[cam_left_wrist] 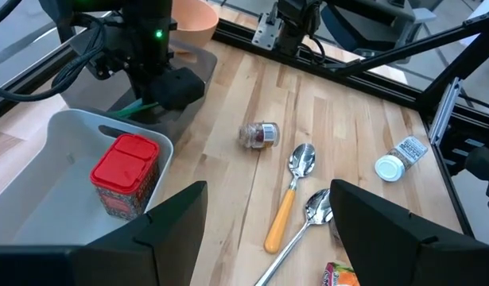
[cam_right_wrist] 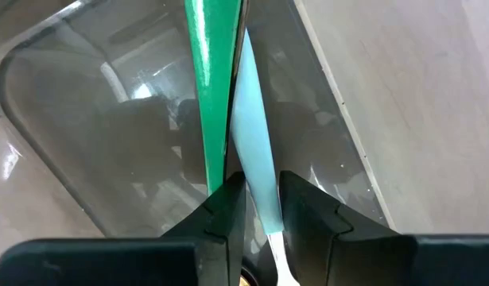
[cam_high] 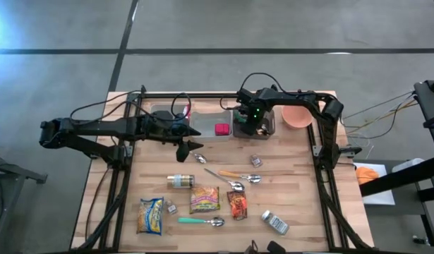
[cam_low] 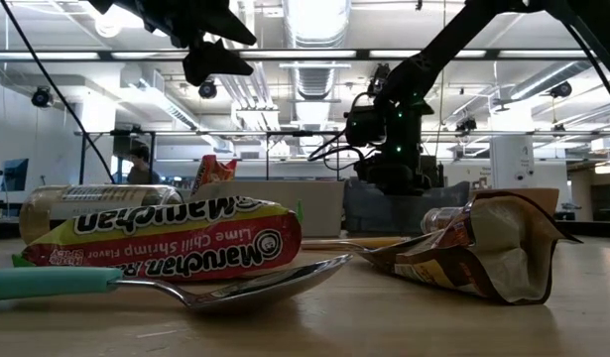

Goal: Pick & Place Food Item
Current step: Put the light blue spoon into the black bin

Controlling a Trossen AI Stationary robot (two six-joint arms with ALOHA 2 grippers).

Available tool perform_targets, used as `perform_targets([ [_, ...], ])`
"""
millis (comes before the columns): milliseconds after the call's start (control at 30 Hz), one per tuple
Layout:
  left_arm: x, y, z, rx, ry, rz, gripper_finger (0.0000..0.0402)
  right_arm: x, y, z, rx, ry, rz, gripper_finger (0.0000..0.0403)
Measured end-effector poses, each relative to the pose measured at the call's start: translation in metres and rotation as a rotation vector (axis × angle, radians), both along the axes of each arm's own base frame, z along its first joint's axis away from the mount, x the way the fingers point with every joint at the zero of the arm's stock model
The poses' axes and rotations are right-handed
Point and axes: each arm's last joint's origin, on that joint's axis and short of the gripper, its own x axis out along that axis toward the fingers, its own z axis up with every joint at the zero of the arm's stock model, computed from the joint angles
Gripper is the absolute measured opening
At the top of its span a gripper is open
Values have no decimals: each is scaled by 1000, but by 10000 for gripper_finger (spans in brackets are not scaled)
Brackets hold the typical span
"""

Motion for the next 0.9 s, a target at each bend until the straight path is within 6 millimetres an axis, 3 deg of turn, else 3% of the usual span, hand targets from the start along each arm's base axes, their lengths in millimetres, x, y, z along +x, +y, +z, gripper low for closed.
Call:
perform_targets([
  [900,-1,0,-2,-2,20,-1,270,-15,4,3,-38,187,-55,80],
])
